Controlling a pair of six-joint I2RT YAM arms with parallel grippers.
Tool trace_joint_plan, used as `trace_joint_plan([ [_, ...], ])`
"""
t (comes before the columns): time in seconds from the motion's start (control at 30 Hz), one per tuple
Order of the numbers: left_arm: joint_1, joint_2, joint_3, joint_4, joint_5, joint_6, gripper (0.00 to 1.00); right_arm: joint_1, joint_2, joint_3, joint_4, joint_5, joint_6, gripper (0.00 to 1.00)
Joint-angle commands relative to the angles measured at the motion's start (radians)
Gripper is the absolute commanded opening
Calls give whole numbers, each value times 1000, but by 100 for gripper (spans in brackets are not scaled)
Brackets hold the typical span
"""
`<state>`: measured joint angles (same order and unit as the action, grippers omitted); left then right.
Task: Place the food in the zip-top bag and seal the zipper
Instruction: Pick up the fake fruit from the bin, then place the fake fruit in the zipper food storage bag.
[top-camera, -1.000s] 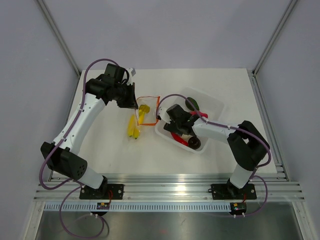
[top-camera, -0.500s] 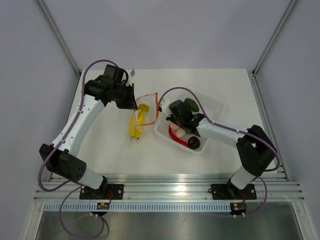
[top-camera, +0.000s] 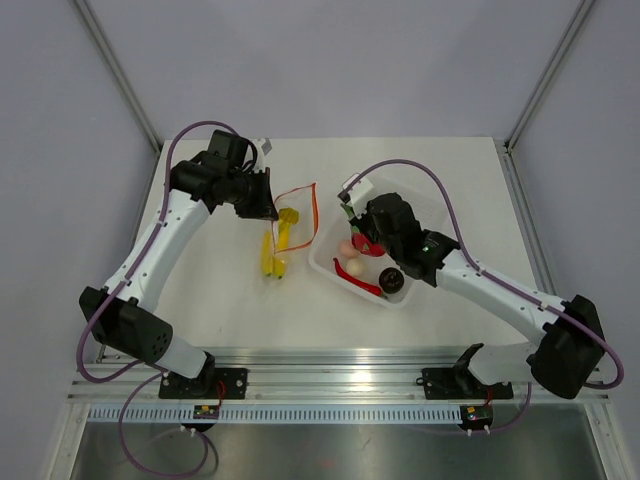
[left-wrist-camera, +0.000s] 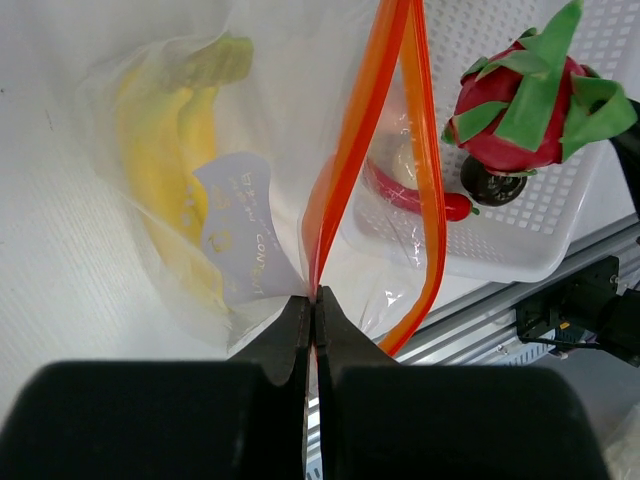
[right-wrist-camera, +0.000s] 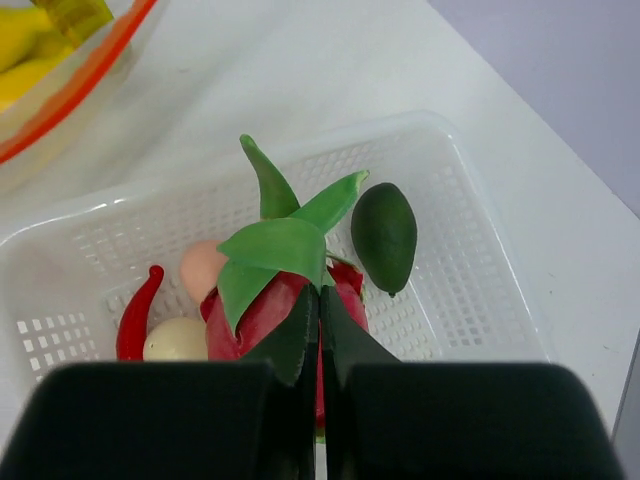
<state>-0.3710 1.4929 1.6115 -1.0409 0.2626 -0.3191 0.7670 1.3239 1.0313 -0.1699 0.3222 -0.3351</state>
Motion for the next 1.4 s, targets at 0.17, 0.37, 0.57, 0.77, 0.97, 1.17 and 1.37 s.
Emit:
trace_joint_plan([
  [0.17, 1, -14, -12, 61, 52, -17, 0, 5, -132, 87, 56, 8, 85, 0],
  [0.37, 1, -6, -7, 62, 56, -17, 0, 8, -157, 202, 72, -48, 166, 0],
  [0.57, 1, -2, -1, 59, 50, -14, 0, 72, -108, 338, 108, -17, 220, 0],
  [0.77, 1, 4, 13, 55, 56, -17, 0, 120, -23, 400, 240, 1, 402, 0],
  [0.97, 1, -2, 19, 51, 73, -28, 0, 189, 44, 271, 493, 144, 547, 0],
  [1.17, 1, -8, 22, 65, 127, -52, 0, 225, 130, 174, 552, 307, 744, 0],
  [1.37, 1, -10, 21, 82, 171, -75, 0, 244, 164, 125, 521, 383, 878, 0],
])
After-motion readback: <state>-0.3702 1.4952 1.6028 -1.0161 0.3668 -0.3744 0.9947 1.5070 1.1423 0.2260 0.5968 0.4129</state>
